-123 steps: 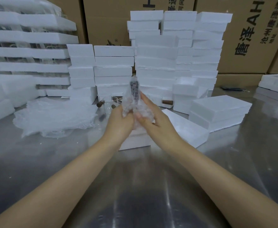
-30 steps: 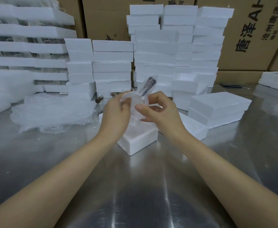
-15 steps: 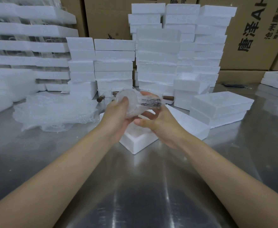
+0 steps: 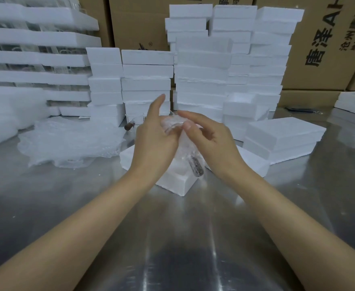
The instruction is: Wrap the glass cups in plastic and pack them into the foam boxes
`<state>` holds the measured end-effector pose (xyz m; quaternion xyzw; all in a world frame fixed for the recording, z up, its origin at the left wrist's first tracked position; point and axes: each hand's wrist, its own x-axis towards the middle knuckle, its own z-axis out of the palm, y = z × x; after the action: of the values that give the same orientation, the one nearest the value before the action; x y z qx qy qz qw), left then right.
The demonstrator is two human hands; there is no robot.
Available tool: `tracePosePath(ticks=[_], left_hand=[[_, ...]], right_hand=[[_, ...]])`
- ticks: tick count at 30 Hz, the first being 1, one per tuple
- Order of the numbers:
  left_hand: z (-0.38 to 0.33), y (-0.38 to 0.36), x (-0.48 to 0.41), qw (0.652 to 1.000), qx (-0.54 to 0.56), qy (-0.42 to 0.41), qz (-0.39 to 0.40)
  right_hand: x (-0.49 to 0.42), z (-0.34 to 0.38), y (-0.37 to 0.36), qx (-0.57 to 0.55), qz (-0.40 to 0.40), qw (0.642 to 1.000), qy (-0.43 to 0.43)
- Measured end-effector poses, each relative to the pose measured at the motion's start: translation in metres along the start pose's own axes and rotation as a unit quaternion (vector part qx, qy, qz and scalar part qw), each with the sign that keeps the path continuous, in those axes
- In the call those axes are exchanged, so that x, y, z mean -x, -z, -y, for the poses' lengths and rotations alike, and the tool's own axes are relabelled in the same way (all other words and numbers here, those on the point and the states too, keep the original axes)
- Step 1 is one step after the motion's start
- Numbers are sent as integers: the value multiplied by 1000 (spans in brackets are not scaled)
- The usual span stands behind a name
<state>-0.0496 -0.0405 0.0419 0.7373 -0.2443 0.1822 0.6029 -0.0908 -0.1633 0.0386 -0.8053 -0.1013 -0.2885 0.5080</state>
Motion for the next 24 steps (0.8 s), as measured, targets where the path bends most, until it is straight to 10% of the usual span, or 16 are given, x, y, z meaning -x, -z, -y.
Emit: tracePosePath(ticks=[12,24], left_hand=[[4,-9,6,995,-28,-28,92],[14,-9,5,973,-189,-129,18]], right_hand=[[0,-8,-6,82,-63,995,6],[3,-12,-15,113,-62,991,22]])
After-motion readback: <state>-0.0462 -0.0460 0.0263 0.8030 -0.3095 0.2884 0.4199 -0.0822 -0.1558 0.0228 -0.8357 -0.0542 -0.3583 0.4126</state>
